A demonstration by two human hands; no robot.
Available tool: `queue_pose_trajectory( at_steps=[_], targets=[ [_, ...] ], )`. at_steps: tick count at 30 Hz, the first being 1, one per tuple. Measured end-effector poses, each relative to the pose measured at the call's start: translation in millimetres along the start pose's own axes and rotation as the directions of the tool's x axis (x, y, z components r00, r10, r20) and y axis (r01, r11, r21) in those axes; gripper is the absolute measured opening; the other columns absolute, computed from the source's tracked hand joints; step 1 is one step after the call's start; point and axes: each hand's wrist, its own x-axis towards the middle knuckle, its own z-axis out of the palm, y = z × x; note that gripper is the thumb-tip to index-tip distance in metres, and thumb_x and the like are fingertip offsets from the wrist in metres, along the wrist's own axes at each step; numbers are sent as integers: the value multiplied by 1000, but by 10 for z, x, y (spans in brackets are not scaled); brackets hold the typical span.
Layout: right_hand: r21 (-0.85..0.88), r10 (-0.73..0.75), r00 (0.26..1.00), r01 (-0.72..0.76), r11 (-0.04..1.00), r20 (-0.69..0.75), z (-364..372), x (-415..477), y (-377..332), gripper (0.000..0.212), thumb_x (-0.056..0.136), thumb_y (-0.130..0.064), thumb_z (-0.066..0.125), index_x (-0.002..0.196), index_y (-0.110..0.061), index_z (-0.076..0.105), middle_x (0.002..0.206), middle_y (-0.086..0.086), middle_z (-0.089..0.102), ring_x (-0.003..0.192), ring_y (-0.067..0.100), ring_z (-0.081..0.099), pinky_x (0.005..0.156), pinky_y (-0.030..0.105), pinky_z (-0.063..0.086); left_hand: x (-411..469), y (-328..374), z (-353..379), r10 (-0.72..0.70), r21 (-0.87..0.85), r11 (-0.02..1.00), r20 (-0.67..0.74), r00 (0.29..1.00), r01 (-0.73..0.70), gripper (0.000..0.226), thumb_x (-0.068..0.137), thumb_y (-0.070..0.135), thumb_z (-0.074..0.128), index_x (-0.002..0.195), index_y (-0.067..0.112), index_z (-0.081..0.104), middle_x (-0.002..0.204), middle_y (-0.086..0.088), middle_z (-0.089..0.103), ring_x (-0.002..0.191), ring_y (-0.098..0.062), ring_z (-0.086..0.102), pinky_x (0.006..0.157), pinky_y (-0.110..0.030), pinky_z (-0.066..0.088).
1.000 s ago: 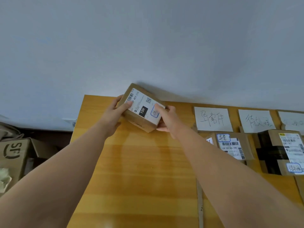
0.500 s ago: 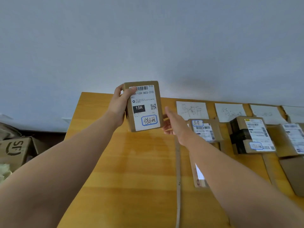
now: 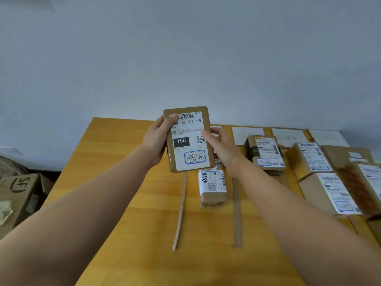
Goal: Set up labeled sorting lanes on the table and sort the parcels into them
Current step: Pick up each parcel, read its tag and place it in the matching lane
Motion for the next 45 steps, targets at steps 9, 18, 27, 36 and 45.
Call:
queue_pose_trajectory(
  at_steps=[9,18,27,36,45],
  targets=[
    [65,-41,999,41,997,3,-545,-549,140,45,87,-46,63,123,-26,45,111,0,67,95,15,68,87,36,54,-569,-259,644,8,-2,1000,-80,997,-8,51,88,49,58,119,9,58,102,-11,73,93,-25,71,88,-40,55],
    [82,-29,997,35,996,-68,-816,-752,349,42,88,-46,62,121,-25,48,108,3,68,95,18,69,82,34,56,-736,-419,954,-3,198,980,-28,1000,8,58,89,60,48,130,21,52,98,0,74,92,-16,71,85,-35,55],
    [182,102,980,-70,981,-174,-896,-842,631,39,94,-40,55,126,-18,50,103,1,71,80,7,71,56,17,53,-670,-676,974,-212,342,928,169,962,144,72,84,48,64,144,47,24,107,2,73,99,-19,68,80,-37,56],
    [-459,26,988,-92,884,-150,-751,-905,824,119,67,-59,76,153,-21,3,149,0,22,138,18,24,112,39,32,-428,-942,1133,-254,247,935,-40,966,256,86,80,49,70,146,25,20,116,2,59,93,-14,60,73,-34,54],
    [-576,39,947,-226,786,-318,-990,-1157,1076,128,61,-62,77,153,-23,-3,152,0,14,142,22,15,114,42,24,-406,-1113,1394,-277,497,851,155,948,168,85,83,53,63,149,18,22,140,-5,50,119,-23,53,88,-31,47]
  ],
)
